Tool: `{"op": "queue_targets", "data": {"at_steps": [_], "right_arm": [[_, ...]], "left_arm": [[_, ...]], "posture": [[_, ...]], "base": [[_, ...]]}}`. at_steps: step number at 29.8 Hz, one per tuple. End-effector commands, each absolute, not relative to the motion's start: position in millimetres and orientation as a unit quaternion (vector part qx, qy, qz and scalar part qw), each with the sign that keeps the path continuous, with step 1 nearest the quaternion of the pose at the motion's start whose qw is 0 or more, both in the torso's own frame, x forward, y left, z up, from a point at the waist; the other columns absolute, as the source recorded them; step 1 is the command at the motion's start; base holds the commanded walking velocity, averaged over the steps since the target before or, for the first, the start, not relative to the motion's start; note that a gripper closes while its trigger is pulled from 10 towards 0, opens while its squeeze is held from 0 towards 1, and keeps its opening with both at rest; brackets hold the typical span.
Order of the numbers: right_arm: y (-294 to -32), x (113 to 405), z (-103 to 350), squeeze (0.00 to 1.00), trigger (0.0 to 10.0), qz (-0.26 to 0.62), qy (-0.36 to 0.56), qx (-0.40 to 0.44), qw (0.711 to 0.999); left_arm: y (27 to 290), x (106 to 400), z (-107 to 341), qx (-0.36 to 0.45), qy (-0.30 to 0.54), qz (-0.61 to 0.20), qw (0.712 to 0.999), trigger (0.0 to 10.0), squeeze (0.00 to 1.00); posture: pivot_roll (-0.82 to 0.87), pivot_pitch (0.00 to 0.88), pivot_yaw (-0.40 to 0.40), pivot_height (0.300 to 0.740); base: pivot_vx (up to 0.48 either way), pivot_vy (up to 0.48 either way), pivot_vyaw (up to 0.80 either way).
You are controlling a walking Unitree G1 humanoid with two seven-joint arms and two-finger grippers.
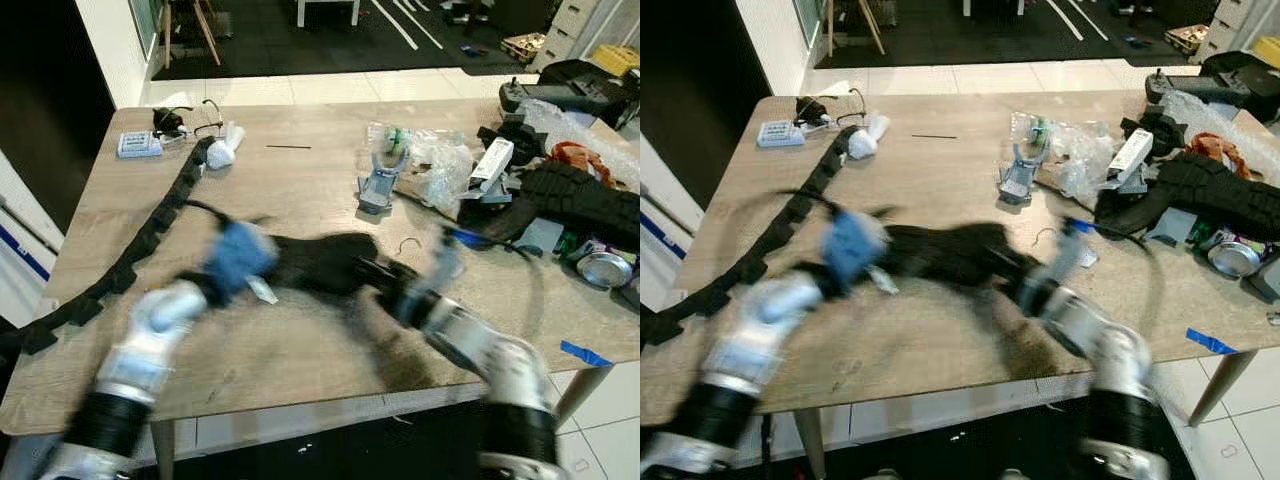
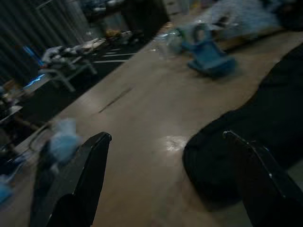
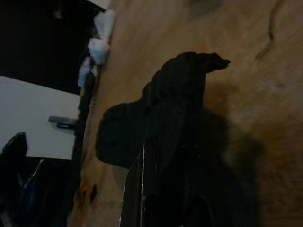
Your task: Picking trash to rubbish bin
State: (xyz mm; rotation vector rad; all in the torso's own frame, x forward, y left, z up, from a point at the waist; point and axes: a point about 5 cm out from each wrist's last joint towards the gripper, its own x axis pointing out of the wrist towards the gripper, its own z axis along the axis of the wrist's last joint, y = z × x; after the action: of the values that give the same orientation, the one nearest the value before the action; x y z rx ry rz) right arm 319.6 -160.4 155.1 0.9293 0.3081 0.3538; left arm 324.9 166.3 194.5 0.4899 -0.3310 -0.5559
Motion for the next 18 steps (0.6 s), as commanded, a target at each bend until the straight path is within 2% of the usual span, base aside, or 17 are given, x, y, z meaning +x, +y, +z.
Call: {"op": "queue_targets", "data": {"at_steps": [1, 11, 12, 14, 15, 16, 17, 18], "right_arm": [[-156.9, 318.7, 148.6, 0.0, 0.0, 0.159, 0.165, 0.436, 0.87], [-157.6, 318.0, 150.0, 0.0, 0.0, 0.161, 0.161, 0.438, 0.87], [-161.4, 319.9, 158.9, 0.0, 0.0, 0.163, 0.125, 0.449, 0.87], [-163.5, 320.8, 163.9, 0.0, 0.0, 0.163, 0.104, 0.455, 0.869], [-170.3, 323.2, 182.2, 0.0, 0.0, 0.162, 0.038, 0.468, 0.868], [-170.3, 323.2, 182.2, 0.0, 0.0, 0.162, 0.038, 0.468, 0.868], [-176.3, 324.1, 198.9, 0.0, 0.0, 0.161, -0.018, 0.468, 0.869], [-177.8, 324.1, 203.3, 0.0, 0.0, 0.16, -0.033, 0.467, 0.869]], "left_arm": [[160.6, 325.6, 188.0, 0.239, -0.15, -0.277, 0.919, 10.0, 0.0], [163.3, 326.7, 190.6, 0.215, -0.155, -0.258, 0.929, 10.0, 0.0], [169.6, 328.9, 191.9, 0.196, -0.154, -0.233, 0.94, 10.0, 0.0], [172.3, 329.9, 192.3, 0.193, -0.153, -0.222, 0.943, 10.0, 0.0], [181.0, 333.3, 194.6, 0.185, -0.151, -0.183, 0.954, 10.0, 0.0], [181.0, 333.3, 194.6, 0.185, -0.151, -0.183, 0.954, 10.0, 0.0], [192.0, 337.2, 199.6, 0.173, -0.155, -0.129, 0.964, 10.0, 0.0], [195.5, 338.2, 201.3, 0.17, -0.157, -0.111, 0.967, 10.0, 0.0]], "posture": [[0.04, 0.163, 0.011, 0.74], [0.04, 0.163, 0.012, 0.74], [0.03, 0.163, 0.012, 0.74], [0.03, 0.163, 0.012, 0.74], [0.04, 0.165, 0.014, 0.74], [0.04, 0.165, 0.014, 0.74], [0.04, 0.165, 0.014, 0.74], [0.04, 0.165, 0.014, 0.74]], "base": [[0.0, 0.0, 0.0], [0.0, 0.0, 0.0], [0.0, 0.0, 0.0], [0.0, 0.0, 0.0], [0.0, 0.0, 0.0], [0.0, 0.0, 0.0], [0.0, 0.0, 0.0], [0.0, 0.0, 0.0]]}}
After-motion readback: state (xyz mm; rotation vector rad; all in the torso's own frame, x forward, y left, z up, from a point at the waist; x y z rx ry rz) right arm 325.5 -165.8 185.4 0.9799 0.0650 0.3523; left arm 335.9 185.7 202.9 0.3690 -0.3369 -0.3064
